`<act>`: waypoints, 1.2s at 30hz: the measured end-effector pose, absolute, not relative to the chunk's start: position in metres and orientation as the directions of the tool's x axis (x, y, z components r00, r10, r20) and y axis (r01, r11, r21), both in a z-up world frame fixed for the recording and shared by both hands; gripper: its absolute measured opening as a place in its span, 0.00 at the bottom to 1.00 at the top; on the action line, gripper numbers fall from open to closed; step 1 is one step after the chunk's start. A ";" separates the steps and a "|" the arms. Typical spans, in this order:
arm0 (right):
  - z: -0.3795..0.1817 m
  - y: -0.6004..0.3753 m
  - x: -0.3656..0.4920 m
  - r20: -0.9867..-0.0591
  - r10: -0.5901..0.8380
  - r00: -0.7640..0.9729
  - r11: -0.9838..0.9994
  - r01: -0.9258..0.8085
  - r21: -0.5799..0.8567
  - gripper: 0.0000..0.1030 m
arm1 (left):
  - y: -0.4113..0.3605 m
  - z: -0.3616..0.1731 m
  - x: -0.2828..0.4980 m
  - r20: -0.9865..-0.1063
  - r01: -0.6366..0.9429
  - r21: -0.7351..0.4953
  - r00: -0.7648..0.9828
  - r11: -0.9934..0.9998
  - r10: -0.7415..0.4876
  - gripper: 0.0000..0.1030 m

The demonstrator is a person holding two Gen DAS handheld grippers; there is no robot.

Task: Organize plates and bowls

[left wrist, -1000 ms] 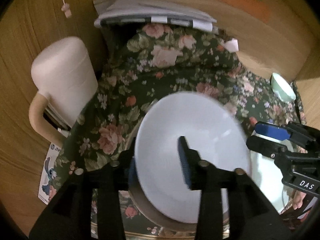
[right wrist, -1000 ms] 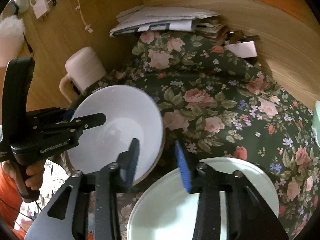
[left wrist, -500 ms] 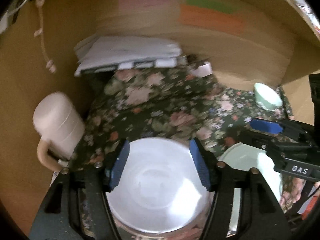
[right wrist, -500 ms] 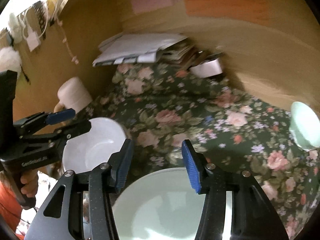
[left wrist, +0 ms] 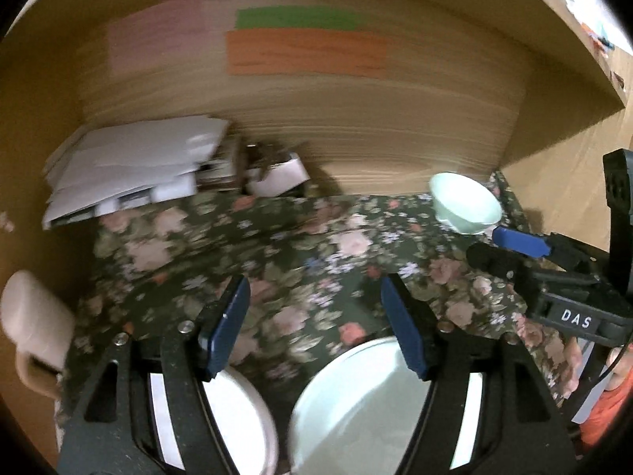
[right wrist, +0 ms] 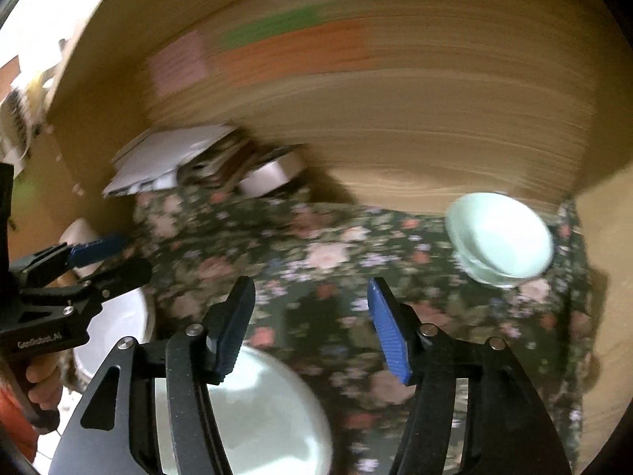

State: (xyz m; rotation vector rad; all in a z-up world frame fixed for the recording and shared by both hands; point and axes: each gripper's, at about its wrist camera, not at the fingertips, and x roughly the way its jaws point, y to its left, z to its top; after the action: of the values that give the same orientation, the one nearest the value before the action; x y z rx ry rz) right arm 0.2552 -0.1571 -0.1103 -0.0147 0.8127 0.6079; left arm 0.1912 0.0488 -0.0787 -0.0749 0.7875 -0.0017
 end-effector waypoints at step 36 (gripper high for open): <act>-0.202 -0.278 0.406 -0.823 0.250 0.510 0.968 -0.107 0.227 0.30 | -0.072 -0.147 0.343 -0.791 0.141 -0.078 0.594 0.987 -0.147 0.67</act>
State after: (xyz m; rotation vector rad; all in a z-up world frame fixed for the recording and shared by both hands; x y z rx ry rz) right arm 0.4062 -0.2784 -0.2023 0.1543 1.0134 0.2162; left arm 0.3430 -0.0721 -0.1470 -0.0078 0.9203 -0.1672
